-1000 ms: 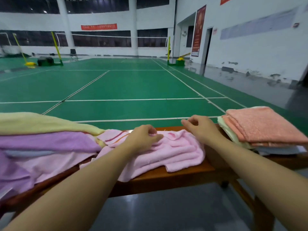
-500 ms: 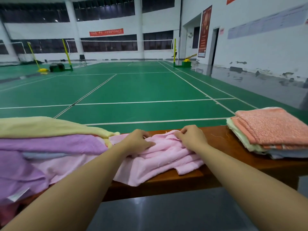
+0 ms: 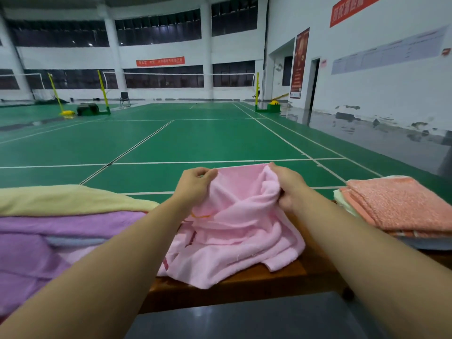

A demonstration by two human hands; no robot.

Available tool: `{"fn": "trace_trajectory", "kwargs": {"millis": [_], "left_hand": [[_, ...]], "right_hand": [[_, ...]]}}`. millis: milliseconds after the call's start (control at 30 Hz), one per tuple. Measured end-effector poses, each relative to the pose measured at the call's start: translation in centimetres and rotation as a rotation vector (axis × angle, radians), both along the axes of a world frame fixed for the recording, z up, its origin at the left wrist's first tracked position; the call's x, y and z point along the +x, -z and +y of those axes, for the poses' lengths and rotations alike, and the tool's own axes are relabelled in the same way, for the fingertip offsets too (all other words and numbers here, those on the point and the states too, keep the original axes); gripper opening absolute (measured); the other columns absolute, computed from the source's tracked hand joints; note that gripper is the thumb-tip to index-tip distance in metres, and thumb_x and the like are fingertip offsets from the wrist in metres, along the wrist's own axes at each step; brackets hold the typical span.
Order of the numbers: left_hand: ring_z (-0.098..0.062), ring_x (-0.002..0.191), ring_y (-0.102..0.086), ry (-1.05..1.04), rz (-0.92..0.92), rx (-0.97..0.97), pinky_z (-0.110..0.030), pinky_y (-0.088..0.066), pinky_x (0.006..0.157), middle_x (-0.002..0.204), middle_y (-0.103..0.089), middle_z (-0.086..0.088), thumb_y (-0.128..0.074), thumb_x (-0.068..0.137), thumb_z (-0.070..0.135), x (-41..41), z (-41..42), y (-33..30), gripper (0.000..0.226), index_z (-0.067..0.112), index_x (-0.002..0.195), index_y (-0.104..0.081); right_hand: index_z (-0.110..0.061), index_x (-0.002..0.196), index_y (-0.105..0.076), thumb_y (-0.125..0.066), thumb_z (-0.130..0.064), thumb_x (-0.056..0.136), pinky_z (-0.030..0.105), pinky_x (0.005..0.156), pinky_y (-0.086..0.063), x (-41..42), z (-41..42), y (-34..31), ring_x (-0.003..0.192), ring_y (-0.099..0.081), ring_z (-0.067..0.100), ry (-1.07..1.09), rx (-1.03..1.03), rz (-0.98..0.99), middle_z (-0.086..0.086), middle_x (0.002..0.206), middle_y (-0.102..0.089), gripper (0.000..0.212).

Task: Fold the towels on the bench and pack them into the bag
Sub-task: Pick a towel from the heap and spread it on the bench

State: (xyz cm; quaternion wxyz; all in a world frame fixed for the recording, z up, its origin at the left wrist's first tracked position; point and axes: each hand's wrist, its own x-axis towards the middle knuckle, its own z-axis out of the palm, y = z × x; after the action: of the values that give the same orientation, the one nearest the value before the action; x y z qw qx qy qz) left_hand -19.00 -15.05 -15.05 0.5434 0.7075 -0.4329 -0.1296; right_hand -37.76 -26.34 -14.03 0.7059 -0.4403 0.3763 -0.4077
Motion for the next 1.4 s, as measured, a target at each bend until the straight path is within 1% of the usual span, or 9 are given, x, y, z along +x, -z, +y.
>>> {"fn": "trace_trajectory", "kwargs": {"millis": [100, 233, 367, 633, 767, 900, 1167, 1267, 1400], "left_hand": [[-0.016, 0.065, -0.048, -0.089, -0.036, -0.029, -0.028, -0.039, 0.06, 0.073, -0.059, -0.001, -0.062, 0.1, 0.034, 1.9, 0.7, -1.3, 0.027, 0.01, 0.094, -0.072], [-0.021, 0.079, -0.059, -0.159, -0.084, 0.014, -0.035, -0.048, 0.078, 0.089, -0.07, 0.0, -0.063, 0.098, 0.04, 4.6, 1.8, -2.7, 0.024, 0.018, 0.096, -0.073], [-0.027, 0.088, -0.06, -0.275, -0.131, 0.044, -0.034, -0.045, 0.078, 0.095, -0.072, -0.007, -0.065, 0.098, 0.038, 6.5, 2.6, -3.2, 0.025, 0.015, 0.097, -0.076], [-0.032, 0.083, -0.064, -0.351, -0.243, 0.158, -0.037, -0.045, 0.07, 0.081, -0.07, -0.013, -0.069, 0.091, 0.048, 9.5, 4.9, -2.3, 0.042, 0.008, 0.08, -0.073], [-0.027, 0.072, -0.055, -0.346, -0.368, 0.365, -0.04, -0.038, 0.08, 0.065, -0.058, -0.003, -0.059, 0.09, 0.065, 9.6, 5.6, -2.9, 0.056, 0.013, 0.067, -0.058], [-0.025, 0.062, -0.045, -0.182, -0.303, 0.456, -0.031, -0.034, 0.056, 0.065, -0.052, -0.007, -0.064, 0.094, 0.05, 10.1, 6.7, -3.1, 0.049, 0.005, 0.077, -0.064], [-0.028, 0.087, -0.06, -0.067, 0.128, 0.148, -0.046, -0.063, 0.076, 0.099, -0.053, -0.014, -0.056, 0.103, 0.034, 8.6, 6.8, -3.9, 0.043, -0.008, 0.106, -0.063], [-0.028, 0.083, -0.055, -0.188, -0.068, 0.094, -0.041, -0.053, 0.081, 0.085, -0.055, -0.013, -0.048, 0.106, 0.04, 7.7, 6.0, -5.1, 0.047, -0.004, 0.094, -0.061], [-0.038, 0.111, -0.051, -0.335, -0.235, 0.043, -0.047, -0.042, 0.095, 0.112, -0.057, -0.019, -0.039, 0.108, 0.042, 5.4, 5.6, -8.1, 0.041, 0.004, 0.111, -0.057]], "right_hand": [[-0.008, 0.095, -0.069, -0.071, -0.039, 0.092, 0.027, 0.058, -0.049, -1.6, 0.0, -1.2, 0.066, -0.058, 0.022, -0.118, -0.268, 0.261, 0.008, 0.075, -0.063, 0.031], [-0.02, 0.063, -0.056, -0.07, -0.064, 0.082, 0.027, 0.05, -0.028, -3.6, -0.2, -2.7, 0.053, -0.035, 0.013, -0.24, -0.847, 0.786, -0.002, 0.058, -0.04, 0.049], [-0.023, 0.058, -0.04, -0.066, -0.074, 0.075, 0.028, 0.051, -0.022, -4.5, -1.3, -2.6, 0.053, -0.029, 0.012, -0.287, -0.87, 0.826, 0.0, 0.06, -0.032, 0.06], [-0.016, 0.07, -0.057, -0.073, -0.067, 0.071, 0.032, 0.059, -0.032, -7.7, -4.0, -1.4, 0.063, -0.046, 0.016, -0.152, -0.891, 0.878, 0.004, 0.068, -0.05, 0.054], [-0.007, 0.074, -0.059, -0.054, -0.097, 0.057, 0.034, 0.061, -0.035, -8.6, -4.6, -3.4, 0.065, -0.048, 0.019, -0.135, -0.934, 1.005, 0.005, 0.071, -0.052, 0.092], [-0.01, 0.076, -0.065, -0.035, -0.104, 0.055, 0.035, 0.068, -0.047, -10.7, -5.3, -4.4, 0.072, -0.059, 0.021, -0.247, -0.933, 1.248, 0.006, 0.081, -0.064, 0.101], [-0.002, 0.093, -0.06, -0.074, -0.026, 0.089, 0.038, 0.063, -0.064, -10.8, -4.9, -4.3, 0.08, -0.057, 0.024, -0.125, -0.431, 0.579, 0.014, 0.095, -0.051, 0.028], [-0.007, 0.097, -0.06, -0.071, -0.038, 0.092, 0.043, 0.074, -0.06, -9.6, -4.9, -5.4, 0.08, -0.061, 0.026, 0.1, -0.634, 0.767, 0.012, 0.097, -0.062, 0.033], [-0.011, 0.102, -0.053, -0.056, -0.048, 0.099, 0.037, 0.072, -0.042, -8.7, -3.5, -7.6, 0.087, -0.054, 0.025, 0.309, -0.873, 0.845, 0.007, 0.097, -0.059, 0.036]]}}
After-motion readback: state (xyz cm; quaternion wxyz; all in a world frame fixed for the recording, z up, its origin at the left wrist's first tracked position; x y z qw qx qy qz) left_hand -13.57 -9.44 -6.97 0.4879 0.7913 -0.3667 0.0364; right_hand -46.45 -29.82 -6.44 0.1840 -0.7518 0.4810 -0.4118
